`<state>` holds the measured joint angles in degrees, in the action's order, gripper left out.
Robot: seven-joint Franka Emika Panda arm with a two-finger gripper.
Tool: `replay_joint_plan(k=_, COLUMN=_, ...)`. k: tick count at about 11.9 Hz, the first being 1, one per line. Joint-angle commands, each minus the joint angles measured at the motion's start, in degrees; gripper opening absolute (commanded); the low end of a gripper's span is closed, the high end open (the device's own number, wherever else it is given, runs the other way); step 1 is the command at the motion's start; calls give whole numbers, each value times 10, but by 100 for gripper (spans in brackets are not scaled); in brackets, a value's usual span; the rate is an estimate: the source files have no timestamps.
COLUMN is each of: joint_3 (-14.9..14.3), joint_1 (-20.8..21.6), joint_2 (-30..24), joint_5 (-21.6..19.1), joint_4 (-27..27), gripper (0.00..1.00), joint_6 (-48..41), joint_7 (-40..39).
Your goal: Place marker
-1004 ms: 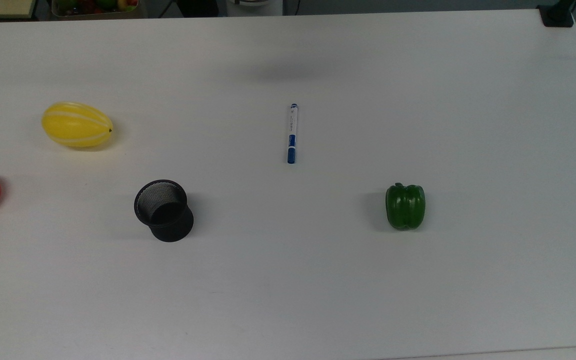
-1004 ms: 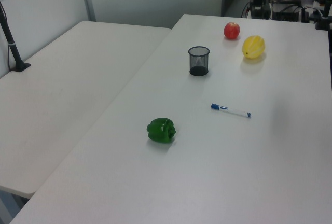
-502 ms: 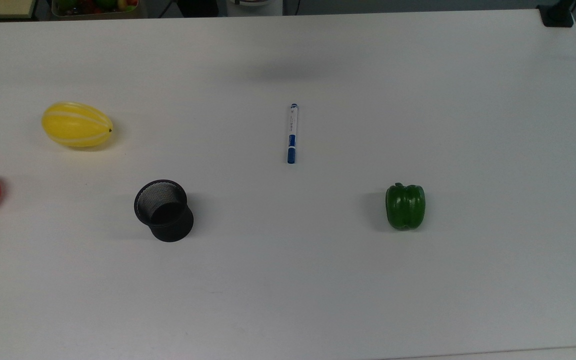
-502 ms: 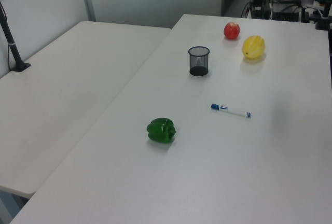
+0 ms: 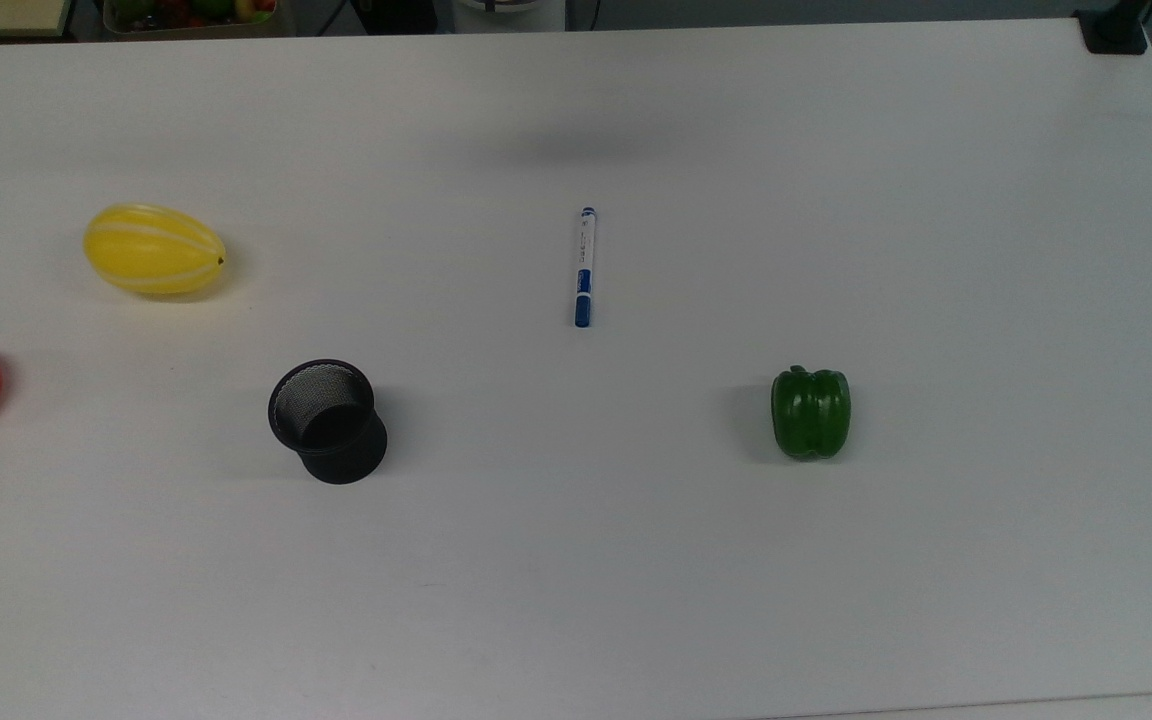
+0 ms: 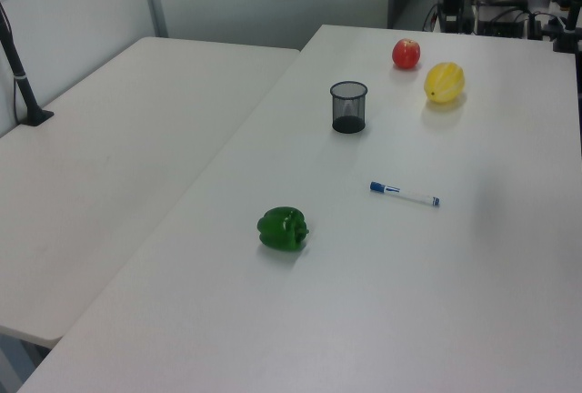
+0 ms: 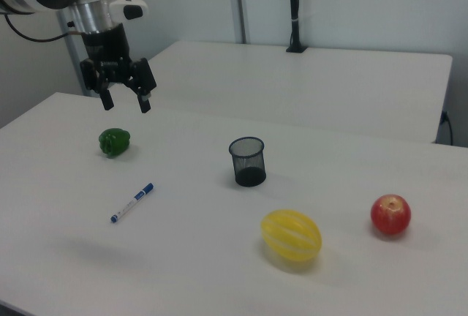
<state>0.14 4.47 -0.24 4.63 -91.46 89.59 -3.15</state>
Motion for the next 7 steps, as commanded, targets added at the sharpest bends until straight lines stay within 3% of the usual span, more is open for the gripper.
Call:
replay_joint_plan(k=1, joint_3=27, joint_1=5, joint_2=-3, joint_5=-10, joint_4=-10, gripper=100, joint_6=20, joint_7=41)
replay_joint_plan(k=4, joint_3=58, joint_1=9, joint_2=3, joint_5=-12, joint_4=-10, gripper=100, joint_6=23, joint_7=88)
replay_joint_plan(k=7, joint_3=62, joint_1=14, joint_2=5, joint_5=-32, joint_4=-10, gripper=100, joint_6=23, joint_7=101)
